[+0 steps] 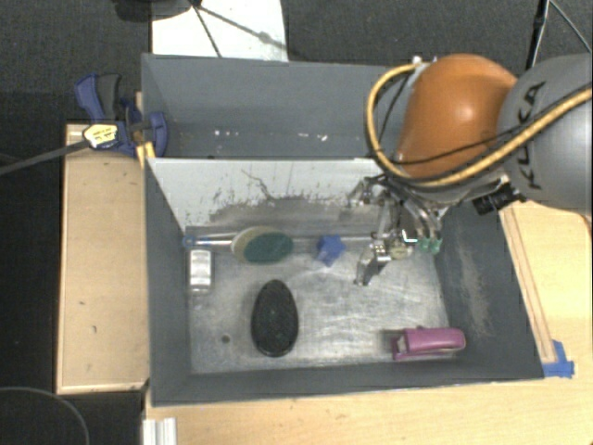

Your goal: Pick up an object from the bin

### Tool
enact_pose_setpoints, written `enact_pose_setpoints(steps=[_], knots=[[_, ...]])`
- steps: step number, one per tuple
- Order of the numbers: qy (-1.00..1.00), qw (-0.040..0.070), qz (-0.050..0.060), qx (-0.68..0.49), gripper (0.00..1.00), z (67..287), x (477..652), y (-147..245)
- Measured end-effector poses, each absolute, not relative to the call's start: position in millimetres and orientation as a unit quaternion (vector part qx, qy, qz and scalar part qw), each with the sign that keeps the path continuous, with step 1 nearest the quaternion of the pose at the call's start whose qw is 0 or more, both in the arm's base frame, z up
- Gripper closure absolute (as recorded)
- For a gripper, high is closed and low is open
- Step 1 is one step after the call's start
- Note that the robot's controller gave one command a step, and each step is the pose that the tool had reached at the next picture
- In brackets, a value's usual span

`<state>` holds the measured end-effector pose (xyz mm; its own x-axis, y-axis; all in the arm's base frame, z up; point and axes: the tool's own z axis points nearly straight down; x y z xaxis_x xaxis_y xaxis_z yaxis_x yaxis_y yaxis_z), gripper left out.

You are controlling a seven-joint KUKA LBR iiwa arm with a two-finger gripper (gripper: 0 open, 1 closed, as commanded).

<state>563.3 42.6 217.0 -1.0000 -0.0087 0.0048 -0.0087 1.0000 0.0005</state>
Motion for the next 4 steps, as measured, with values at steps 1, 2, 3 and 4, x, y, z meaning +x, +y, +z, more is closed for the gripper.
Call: enact_pose_setpoints(steps=[1, 2, 3, 4], knots=[[-0.99, -0.016, -0.004, -0.138, 0.0, 106, 586.2, 43], [-0.962, -0.003, -0.001, -0.273, 0.0, 116, 590.3, 43], [-0.935, 0.001, -0.001, -0.353, 0.0, 117, 572.0, 98], [-0.873, -0.004, -0.003, -0.487, 0.0, 74, 581.9, 141]])
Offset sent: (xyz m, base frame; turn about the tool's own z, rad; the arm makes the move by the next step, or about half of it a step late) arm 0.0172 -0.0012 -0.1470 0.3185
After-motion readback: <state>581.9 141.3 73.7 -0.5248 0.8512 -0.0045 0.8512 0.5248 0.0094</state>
